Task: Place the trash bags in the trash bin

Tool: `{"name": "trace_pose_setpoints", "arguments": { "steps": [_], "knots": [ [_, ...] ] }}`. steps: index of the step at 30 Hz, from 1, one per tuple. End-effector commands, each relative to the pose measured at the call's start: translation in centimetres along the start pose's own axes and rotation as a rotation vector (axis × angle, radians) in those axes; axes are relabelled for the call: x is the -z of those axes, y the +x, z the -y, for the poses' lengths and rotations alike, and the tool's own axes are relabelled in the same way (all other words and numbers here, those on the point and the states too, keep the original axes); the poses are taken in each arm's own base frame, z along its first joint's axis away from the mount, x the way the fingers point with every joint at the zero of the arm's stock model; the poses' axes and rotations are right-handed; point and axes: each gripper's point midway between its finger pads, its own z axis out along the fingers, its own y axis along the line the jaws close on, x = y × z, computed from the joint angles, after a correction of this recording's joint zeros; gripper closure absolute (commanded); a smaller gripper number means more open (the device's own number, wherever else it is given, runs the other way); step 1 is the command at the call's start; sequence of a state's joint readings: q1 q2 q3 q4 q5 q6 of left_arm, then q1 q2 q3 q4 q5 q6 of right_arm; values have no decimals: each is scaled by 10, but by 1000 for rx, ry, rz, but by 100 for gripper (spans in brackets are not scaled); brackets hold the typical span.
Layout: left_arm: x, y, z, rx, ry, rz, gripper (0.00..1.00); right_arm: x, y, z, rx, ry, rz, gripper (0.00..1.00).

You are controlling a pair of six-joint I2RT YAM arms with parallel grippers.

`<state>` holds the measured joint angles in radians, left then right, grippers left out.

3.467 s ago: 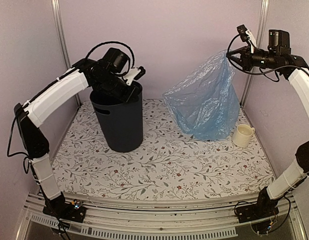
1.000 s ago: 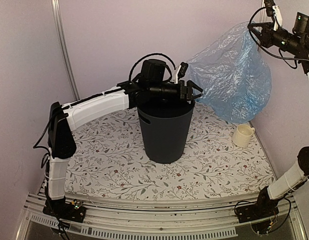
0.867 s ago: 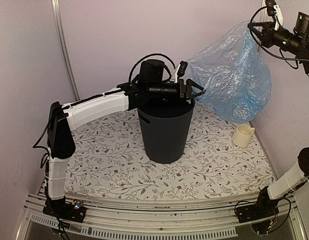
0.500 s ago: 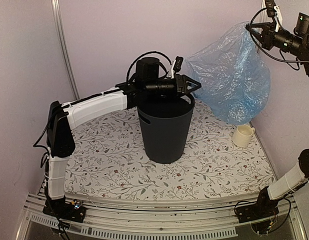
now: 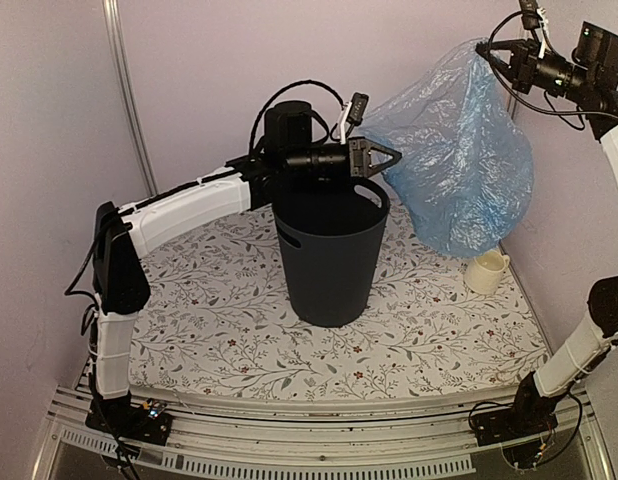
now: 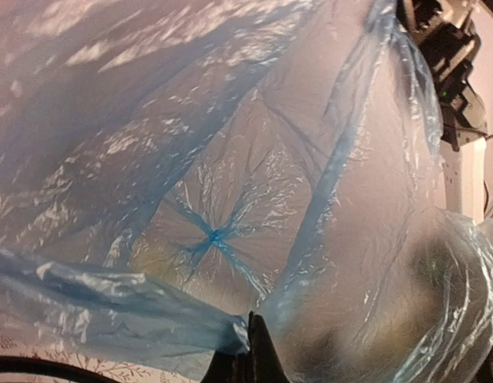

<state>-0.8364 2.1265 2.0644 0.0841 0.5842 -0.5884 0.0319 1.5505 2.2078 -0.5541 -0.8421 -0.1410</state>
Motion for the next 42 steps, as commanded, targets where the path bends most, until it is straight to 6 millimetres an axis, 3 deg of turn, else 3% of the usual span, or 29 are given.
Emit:
{"name": "trace_pose_setpoints", "arguments": {
  "steps": [1, 7, 8, 14, 19, 25, 31, 37, 42],
  "knots": [
    [25, -54, 63, -260, 104, 69, 100, 0, -26, -24, -1, -168, 91, 98],
    [45, -81, 94, -345, 106, 129, 100, 2, -55, -40, 11, -309, 168, 98],
    [57, -93, 110, -372, 107, 159, 100, 3, -58, -42, 2, -330, 175, 98],
    [85, -119, 145, -459, 76, 234, 100, -8, -62, -44, -32, -378, 193, 98],
    [105, -129, 153, -506, 2, 258, 100, -23, -54, -43, -64, -389, 190, 98],
    [130, -127, 137, -520, -157, 274, 100, -43, -33, -33, -103, -371, 162, 98],
    [158, -132, 108, -517, -321, 324, 100, -64, -24, -44, -80, -377, 153, 99],
    [181, -152, 66, -482, -443, 378, 100, -74, -29, -67, -80, -437, 166, 99],
    [198, -171, 35, -468, -520, 407, 100, -68, -36, -90, -89, -518, 170, 99]
  ]
}}
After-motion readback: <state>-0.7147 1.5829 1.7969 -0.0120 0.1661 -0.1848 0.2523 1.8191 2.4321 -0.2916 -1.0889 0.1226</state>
